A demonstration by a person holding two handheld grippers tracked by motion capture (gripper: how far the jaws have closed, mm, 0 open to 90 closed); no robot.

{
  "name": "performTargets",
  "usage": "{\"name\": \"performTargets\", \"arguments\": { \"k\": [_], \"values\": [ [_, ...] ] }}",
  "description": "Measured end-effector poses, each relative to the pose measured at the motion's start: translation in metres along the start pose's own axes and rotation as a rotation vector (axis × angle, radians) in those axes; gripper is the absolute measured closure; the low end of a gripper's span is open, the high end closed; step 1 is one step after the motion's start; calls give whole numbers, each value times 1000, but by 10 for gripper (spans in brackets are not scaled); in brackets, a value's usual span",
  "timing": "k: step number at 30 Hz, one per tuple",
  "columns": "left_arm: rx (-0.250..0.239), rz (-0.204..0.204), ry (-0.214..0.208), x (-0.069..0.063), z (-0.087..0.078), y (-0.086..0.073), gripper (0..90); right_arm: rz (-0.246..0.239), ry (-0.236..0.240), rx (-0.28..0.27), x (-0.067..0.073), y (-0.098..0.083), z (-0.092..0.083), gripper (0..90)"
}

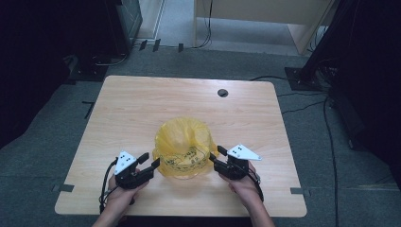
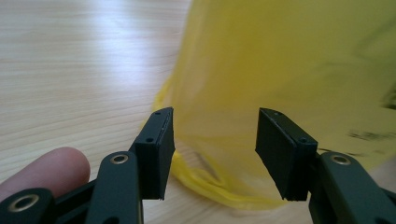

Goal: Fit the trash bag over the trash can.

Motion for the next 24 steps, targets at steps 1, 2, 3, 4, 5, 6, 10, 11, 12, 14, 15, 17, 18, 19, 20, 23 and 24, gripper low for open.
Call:
{"name": "performTargets", "arguments": {
  "k": [1,2,3,4,5,6,10,11,12,14,15,17,18,19,20,23,24],
  "values": [
    [-7,12,-3,-1,-1,0,463,-1,14,2,-1,0,-1,495],
    [-12,16,-11,1,-1,0,460,6,20,-9,-4,-1,-4,473],
    [-20,14,-20,2,-1,0,459,8,18,-13,-5,-1,-4,457],
    [-27,14,-23,2,-1,1,456,2,15,-22,-7,-1,-4,447],
    [-31,22,-20,3,0,3,453,-4,8,-24,-7,0,-3,439],
    [-31,22,-20,3,0,3,451,-16,-4,-25,-8,2,-2,435],
    [-48,35,-17,3,0,10,466,-43,-13,-43,-9,11,0,439],
    [-40,67,-15,3,0,12,470,-75,-28,-45,-7,14,3,486],
    [-40,67,-15,3,0,12,475,-75,-28,-45,-7,14,3,486],
    [-38,81,-29,3,1,13,524,-103,-11,-53,-5,15,6,627],
    [-42,107,-29,2,1,14,561,-117,-6,-57,-4,15,6,669],
    [-45,117,-30,0,2,14,650,-141,4,-53,-1,15,7,766],
    [-45,117,-30,0,2,14,696,-141,4,-53,-1,15,7,766],
    [-43,118,-24,-1,3,15,696,-152,4,-52,2,14,7,805],
    [-36,120,-12,-2,5,15,730,-166,4,-51,4,14,8,842],
    [-21,119,6,-3,10,13,830,-198,-16,-14,12,11,11,900],
    [-21,119,6,-3,10,13,827,-198,-16,-14,12,11,11,900]
  ]
}}
Point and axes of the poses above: each handheld gripper's, and its own axes: z roughly forward along the jaws, y roughly out of its top, x roughly to its left, the point moved 1 cm from there along z, roughly forward along the jaws, and after that the axes turned 1 degree about -z, right-handed, at the moved point
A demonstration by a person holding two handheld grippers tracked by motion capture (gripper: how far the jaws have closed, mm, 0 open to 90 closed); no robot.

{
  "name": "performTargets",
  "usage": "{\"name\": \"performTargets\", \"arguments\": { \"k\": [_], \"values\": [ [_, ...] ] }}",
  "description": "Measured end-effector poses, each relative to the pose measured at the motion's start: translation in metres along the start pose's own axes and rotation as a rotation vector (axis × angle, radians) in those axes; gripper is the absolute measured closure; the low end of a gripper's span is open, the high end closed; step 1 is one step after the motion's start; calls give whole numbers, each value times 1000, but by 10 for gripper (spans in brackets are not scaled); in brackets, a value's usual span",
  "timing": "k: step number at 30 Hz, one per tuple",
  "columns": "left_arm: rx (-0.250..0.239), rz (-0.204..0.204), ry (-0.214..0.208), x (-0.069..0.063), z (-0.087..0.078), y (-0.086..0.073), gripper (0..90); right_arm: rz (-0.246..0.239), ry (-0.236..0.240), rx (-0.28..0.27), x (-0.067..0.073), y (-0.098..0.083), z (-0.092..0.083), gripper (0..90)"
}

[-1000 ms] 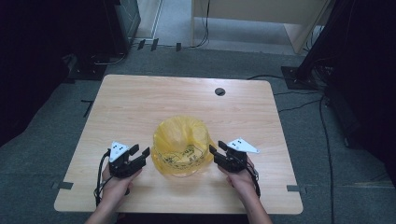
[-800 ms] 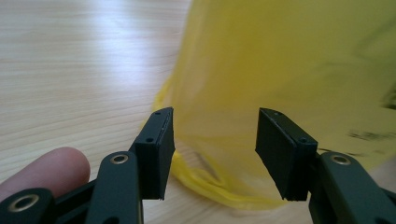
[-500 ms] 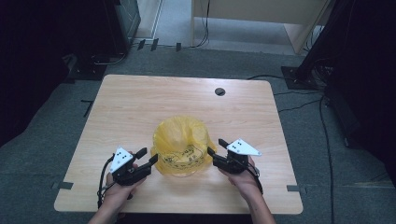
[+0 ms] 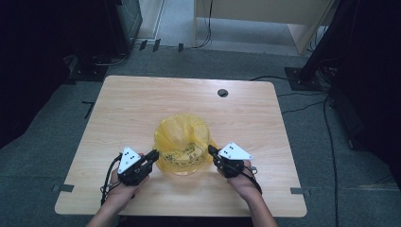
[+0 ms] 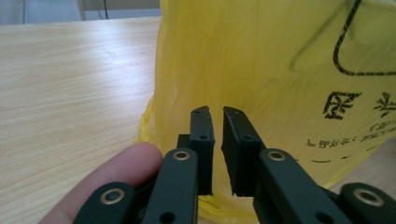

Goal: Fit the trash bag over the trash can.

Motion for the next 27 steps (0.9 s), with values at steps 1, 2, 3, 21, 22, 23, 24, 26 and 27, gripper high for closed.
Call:
{"name": "performTargets", "arguments": {
  "k": [1,2,3,21,22,23,24,26,27],
  "values": [
    [15,-8,11,1,2,-1,812,-2,-2,22,2,-3,2,900],
    [20,-9,19,1,2,-3,794,-2,-6,24,2,-4,2,884],
    [25,-4,32,2,2,-4,777,8,-9,24,0,-6,2,840],
    [59,-61,49,9,5,-14,682,-68,145,57,3,-35,1,480],
    [59,-61,49,9,5,-14,683,-68,145,57,3,-35,1,480],
    [61,-60,52,9,6,-15,683,-79,135,71,5,-36,5,515],
    [62,-60,52,9,6,-15,683,-85,132,77,6,-36,7,535],
    [64,-62,52,9,6,-15,683,-93,123,76,7,-36,8,585],
    [66,-61,54,9,6,-15,683,-98,114,77,7,-36,8,669]
  ]
}}
Point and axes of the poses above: each handheld gripper's, and its own axes: z roughly forward along the jaws, y roughly out of its top, x roughly to its left, the point moved 1 cm from there along z, roughly forward along the jaws, and after that the axes turned 1 degree about -z, right-handed, at the moved point
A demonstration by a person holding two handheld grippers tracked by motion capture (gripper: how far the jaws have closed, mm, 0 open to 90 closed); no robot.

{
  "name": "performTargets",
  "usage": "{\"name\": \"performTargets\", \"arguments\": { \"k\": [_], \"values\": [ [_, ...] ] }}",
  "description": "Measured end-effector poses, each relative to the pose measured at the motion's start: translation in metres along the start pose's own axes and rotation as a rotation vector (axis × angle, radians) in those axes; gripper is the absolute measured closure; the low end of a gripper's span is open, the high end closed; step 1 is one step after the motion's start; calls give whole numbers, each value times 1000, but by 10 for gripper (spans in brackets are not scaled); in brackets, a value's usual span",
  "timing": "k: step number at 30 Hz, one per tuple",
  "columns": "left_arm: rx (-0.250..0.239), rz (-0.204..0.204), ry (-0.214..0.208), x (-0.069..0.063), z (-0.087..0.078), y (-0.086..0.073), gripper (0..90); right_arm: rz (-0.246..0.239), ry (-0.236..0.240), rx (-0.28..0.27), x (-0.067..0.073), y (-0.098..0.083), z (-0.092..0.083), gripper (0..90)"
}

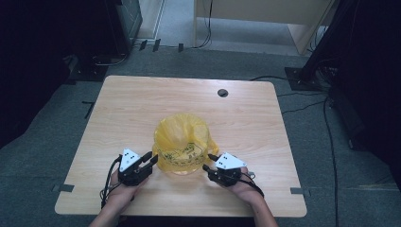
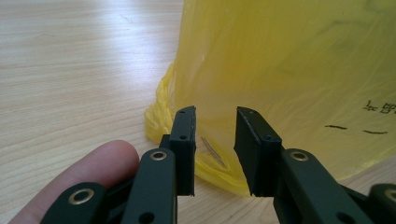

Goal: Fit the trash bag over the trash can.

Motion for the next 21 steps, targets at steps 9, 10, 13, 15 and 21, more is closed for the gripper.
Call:
{"name": "performTargets", "arguments": {
  "k": [9,10,13,15,21],
  "values": [
    [17,-5,22,1,3,-1,683,32,-17,71,-1,-3,5,900],
    [17,-5,22,1,3,-1,683,39,-17,97,-1,-4,8,900],
    [26,-23,32,2,4,-2,683,65,-12,150,-1,-6,12,900],
    [32,-25,32,3,5,-3,681,96,-6,205,0,-7,17,900],
    [38,-26,33,4,6,-4,681,135,-4,232,-1,-7,16,900]
  ]
}}
Point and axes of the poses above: each handheld gripper's, and its own axes: z roughly forward along the jaws, y roughly out of its top, x roughly to its left, the point moved 1 cm from there along z, roughly forward along the jaws, and after that the axes turned 1 degree about -z, right-handed, at the moved point
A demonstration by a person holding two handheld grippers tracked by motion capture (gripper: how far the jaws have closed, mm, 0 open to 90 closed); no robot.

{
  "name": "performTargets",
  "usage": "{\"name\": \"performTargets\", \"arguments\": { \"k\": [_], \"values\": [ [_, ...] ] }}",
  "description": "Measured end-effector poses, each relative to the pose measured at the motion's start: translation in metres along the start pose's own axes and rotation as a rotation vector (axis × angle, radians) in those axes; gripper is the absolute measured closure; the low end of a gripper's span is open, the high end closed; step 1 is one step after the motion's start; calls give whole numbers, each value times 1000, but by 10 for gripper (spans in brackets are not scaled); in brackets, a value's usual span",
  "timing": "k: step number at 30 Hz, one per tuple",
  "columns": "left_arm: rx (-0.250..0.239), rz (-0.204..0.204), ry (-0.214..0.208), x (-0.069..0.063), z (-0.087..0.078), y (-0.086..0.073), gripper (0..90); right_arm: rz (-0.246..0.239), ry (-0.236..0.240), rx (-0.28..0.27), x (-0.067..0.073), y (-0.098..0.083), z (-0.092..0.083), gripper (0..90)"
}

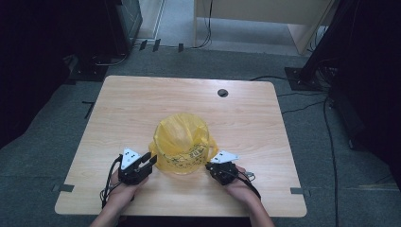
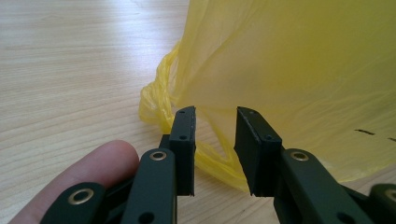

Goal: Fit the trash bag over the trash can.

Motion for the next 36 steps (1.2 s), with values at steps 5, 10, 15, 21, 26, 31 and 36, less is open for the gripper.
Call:
{"name": "performTargets", "arguments": {
  "k": [5,10,15,21,26,31,36],
  "values": [
    [-4,-4,-1,4,0,-1,640,-6,-12,-27,0,-3,-2,641],
    [-25,-44,10,11,-1,1,571,46,20,-55,-8,-4,-11,442],
    [-69,-55,40,14,-3,5,570,86,71,-116,-21,-2,-34,404],
    [-116,-80,61,19,-8,12,609,127,83,-173,-29,2,-53,467],
    [-103,-93,72,25,-9,11,590,121,84,-214,-29,8,-62,547],
    [-92,-103,86,39,-16,11,547,90,17,-266,-26,20,-73,619],
    [-58,-93,135,58,-21,7,445,79,-6,-311,-25,29,-80,664]
  ]
}}
Point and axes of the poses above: each handheld gripper's, and its own axes: z roughly forward along the jaws, y roughly out of its top, x roughly to its left, the point moved 1 cm from there along z, roughly forward along the jaws, and after that the axes turned 1 degree about -z, right-handed, at the moved point
